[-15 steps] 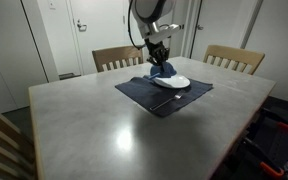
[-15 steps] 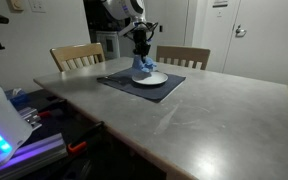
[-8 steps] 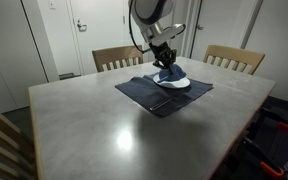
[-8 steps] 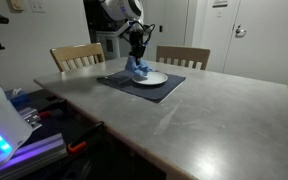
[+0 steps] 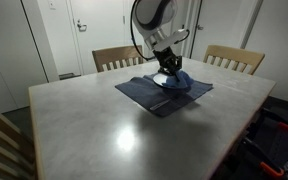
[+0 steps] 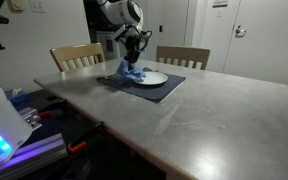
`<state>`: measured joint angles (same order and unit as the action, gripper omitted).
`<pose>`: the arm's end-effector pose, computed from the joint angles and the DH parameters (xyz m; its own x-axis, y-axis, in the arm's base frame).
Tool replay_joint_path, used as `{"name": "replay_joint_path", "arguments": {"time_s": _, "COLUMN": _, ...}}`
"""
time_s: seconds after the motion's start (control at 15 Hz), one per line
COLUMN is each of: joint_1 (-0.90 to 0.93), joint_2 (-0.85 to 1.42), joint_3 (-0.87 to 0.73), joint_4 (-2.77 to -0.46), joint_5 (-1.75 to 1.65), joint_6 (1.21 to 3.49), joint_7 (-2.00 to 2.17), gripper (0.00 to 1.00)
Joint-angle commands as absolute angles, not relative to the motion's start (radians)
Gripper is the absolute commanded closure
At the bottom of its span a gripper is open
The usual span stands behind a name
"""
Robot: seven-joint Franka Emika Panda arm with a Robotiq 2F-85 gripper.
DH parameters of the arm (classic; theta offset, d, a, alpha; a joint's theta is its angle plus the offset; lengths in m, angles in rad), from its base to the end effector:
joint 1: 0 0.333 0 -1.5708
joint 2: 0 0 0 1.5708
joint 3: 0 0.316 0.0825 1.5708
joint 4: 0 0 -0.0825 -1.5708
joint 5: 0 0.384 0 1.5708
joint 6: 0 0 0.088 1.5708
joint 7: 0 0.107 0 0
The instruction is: Take the fork off the plate then use the towel to wipe the plate
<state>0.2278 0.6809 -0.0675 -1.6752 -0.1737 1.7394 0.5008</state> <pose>0.5986 0.0834 0.1777 0.8427 -0.3241 -0.4299 -0.1296 -0.8971 0.4224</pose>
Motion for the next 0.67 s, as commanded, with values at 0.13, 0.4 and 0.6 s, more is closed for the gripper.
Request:
{"name": "replay_joint_path", "arguments": {"time_s": 0.13, "joint_1": 0.214, "joint_2": 0.714, "joint_3": -0.089, "joint_4": -1.673, "joint_5": -0.146, "joint_6": 1.676, "joint_7": 0.62, "gripper": 0.98}}
{"name": "replay_joint_path", "arguments": {"time_s": 0.4, "joint_1": 0.209, "joint_2": 0.725, "joint_3": -0.1, "joint_4": -1.682, "joint_5": -0.15, "joint_6": 1.716, "joint_7": 0.712, "gripper": 0.98}}
{"name": "replay_joint_path", "arguments": {"time_s": 0.6, "joint_1": 0.204, "joint_2": 0.728, "joint_3": -0.106, "joint_4": -1.681, "joint_5": -0.154, "joint_6": 1.723, "joint_7": 0.774, "gripper": 0.98}}
